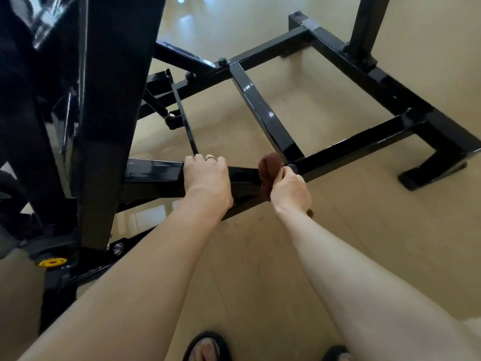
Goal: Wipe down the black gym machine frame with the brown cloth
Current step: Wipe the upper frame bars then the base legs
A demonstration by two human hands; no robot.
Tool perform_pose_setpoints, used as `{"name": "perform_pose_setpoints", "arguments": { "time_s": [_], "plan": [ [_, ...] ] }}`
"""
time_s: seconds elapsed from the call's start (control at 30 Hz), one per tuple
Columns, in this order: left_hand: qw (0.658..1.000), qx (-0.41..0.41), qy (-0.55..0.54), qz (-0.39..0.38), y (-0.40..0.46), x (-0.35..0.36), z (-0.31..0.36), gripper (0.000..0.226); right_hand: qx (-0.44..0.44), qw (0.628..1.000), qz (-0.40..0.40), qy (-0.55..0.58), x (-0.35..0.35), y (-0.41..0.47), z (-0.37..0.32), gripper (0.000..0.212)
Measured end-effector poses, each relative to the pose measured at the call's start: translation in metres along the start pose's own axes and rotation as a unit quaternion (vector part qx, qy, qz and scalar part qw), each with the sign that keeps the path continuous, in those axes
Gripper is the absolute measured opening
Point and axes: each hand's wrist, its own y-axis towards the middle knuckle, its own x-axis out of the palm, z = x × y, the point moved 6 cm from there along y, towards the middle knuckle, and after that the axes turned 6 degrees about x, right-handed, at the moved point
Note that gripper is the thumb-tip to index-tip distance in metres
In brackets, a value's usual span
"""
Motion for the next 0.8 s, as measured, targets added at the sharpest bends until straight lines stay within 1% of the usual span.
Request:
{"name": "perform_pose_setpoints", "arguments": {
  "time_s": [0.1, 0.23, 0.33, 0.4, 0.5, 0.57, 0.63, 0.7, 0.8],
  "plan": [
    [0.999, 0.009, 0.008, -0.049, 0.006, -0.006, 0.009, 0.063, 0.024, 0.999, 0.008, 0.021, 0.000, -0.015, 0.010, 0.040],
    [0.993, 0.047, 0.086, -0.070, 0.012, -0.010, 0.019, 0.044, 0.088, 0.993, -0.027, 0.081, 0.006, -0.024, 0.021, 0.044],
    [0.985, 0.070, 0.140, -0.070, 0.013, -0.005, 0.019, 0.034, 0.130, 0.981, -0.045, 0.135, 0.004, -0.028, 0.024, 0.047],
    [0.980, 0.100, 0.164, -0.053, 0.012, -0.002, 0.017, 0.029, 0.136, 0.975, -0.040, 0.171, -0.006, -0.027, 0.019, 0.044],
    [0.976, 0.132, 0.169, -0.027, 0.015, 0.001, 0.014, 0.025, 0.084, 0.985, 0.016, 0.153, -0.039, -0.012, -0.008, 0.041],
    [0.979, 0.134, 0.151, -0.019, 0.019, 0.002, 0.010, 0.024, 0.027, 0.994, 0.036, 0.098, -0.058, -0.004, -0.038, 0.040],
    [0.982, 0.134, 0.135, -0.020, 0.023, 0.003, 0.008, 0.021, -0.047, 0.998, 0.032, 0.025, -0.063, 0.001, -0.066, 0.040],
    [0.982, 0.128, 0.136, -0.030, 0.026, 0.003, 0.010, 0.021, -0.111, 0.992, 0.033, -0.057, -0.060, 0.001, -0.080, 0.038],
    [0.983, 0.103, 0.145, -0.045, 0.033, 0.008, 0.014, 0.025, -0.186, 0.962, 0.042, -0.197, -0.042, 0.003, -0.079, 0.037]
  ]
}}
